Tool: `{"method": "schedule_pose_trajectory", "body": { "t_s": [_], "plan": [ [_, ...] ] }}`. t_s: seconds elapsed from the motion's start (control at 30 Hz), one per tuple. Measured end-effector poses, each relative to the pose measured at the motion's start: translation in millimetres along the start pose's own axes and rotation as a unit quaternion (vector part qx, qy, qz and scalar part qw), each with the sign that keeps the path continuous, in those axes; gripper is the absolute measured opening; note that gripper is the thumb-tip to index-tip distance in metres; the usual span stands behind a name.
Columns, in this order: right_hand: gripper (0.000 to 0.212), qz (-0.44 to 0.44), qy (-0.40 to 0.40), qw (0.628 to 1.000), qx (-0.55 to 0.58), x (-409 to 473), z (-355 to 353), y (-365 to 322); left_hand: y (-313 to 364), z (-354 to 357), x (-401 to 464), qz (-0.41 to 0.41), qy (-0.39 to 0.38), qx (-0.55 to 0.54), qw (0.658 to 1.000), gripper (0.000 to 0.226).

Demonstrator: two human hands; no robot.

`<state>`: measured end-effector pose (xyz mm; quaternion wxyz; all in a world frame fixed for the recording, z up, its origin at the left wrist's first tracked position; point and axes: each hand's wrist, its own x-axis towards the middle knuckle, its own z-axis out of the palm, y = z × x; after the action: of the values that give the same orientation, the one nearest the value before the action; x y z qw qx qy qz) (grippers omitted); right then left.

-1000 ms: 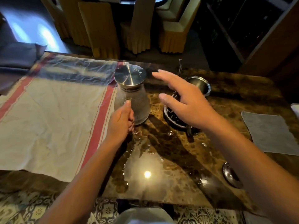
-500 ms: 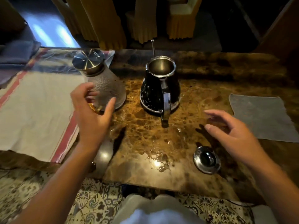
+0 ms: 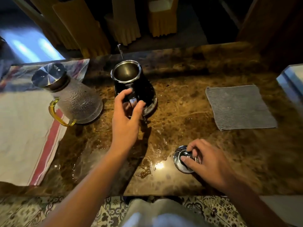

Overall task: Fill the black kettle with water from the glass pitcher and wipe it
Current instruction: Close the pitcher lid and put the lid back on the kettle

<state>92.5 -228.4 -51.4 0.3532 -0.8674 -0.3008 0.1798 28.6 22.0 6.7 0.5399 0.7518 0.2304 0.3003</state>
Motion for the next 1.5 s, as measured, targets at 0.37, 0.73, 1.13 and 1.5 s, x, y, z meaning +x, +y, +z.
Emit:
{"method": "schedule_pose_trajectory", "body": {
  "t_s": [0.37, 0.73, 1.13, 1.5],
  "plan": [
    [0.026, 0.001, 0.01, 0.999, -0.04, 3.0, -0.3, 3.8, -15.5, -11.6, 5.4, 0.046, -0.05, -0.009, 0.998, 0.028],
    [0.01, -0.086, 0.057, 0.994, 0.046, 30.4, -41.1, -30.2, -26.1, -40.5, 6.0, 0.07, -0.034, 0.02, 0.997, 0.031],
    [0.011, -0.227, 0.15, 0.959, 0.078, 128.4, -77.0, -153.4, -43.9, -43.2, 13.1, -0.025, -0.082, -0.072, 0.994, 0.026],
    [0.018, -0.214, 0.146, 0.966, -0.012, 180.2, -49.2, -216.7, -52.3, -47.4, 19.5, 0.003, -0.139, -0.088, 0.986, 0.03]
  ]
}}
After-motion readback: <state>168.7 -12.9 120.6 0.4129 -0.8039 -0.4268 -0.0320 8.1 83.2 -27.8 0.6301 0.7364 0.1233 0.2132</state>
